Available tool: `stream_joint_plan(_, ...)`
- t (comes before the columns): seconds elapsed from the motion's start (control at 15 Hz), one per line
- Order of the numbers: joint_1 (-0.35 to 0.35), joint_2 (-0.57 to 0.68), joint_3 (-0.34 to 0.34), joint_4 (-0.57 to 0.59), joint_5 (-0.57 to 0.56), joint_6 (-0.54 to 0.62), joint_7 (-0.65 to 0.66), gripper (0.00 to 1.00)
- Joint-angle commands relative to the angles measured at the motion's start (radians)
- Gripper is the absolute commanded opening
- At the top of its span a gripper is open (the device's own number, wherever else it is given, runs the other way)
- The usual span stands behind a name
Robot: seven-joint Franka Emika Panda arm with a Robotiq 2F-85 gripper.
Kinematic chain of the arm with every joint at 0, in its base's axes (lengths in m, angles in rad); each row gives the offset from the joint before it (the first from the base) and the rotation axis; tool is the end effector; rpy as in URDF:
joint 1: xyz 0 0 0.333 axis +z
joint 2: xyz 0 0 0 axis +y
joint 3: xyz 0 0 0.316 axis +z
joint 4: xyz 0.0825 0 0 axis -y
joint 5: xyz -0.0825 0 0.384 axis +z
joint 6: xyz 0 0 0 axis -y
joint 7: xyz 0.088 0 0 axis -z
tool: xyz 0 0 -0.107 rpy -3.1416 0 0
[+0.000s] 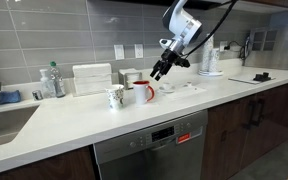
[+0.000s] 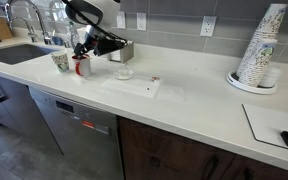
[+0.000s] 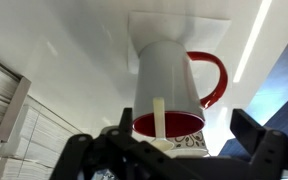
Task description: Put the white spoon in the coffee cup on the left
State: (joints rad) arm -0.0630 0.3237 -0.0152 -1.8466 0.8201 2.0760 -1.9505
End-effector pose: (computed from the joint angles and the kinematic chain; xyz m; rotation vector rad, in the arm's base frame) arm 0.6300 -0.0113 0.3562 -1.9747 -1.7047 -0.7314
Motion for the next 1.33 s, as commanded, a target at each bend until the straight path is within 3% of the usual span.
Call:
stream_joint_plan(0.0, -0.034, 0.057, 0.028, 0.058, 0.012, -0.032, -0.031, 1.0)
stream_joint_plan(0.07, -0.038, 0.065, 0.031, 0.065, 0.01, -0.035, -0.031, 0.99)
stream_joint_plan(0.2, -0.043, 0.076, 0.037, 0.08, 0.006, -0.043, -0.029, 0.74)
stream_joint_plan(0.87, -0.061, 0.086, 0.044, 0.112, -0.005, -0.102, -0.03, 0.01)
stream_joint_plan(1.27, -0.056, 0.029, 0.032, 0.105, -0.043, -0.158, 0.011, 0.03)
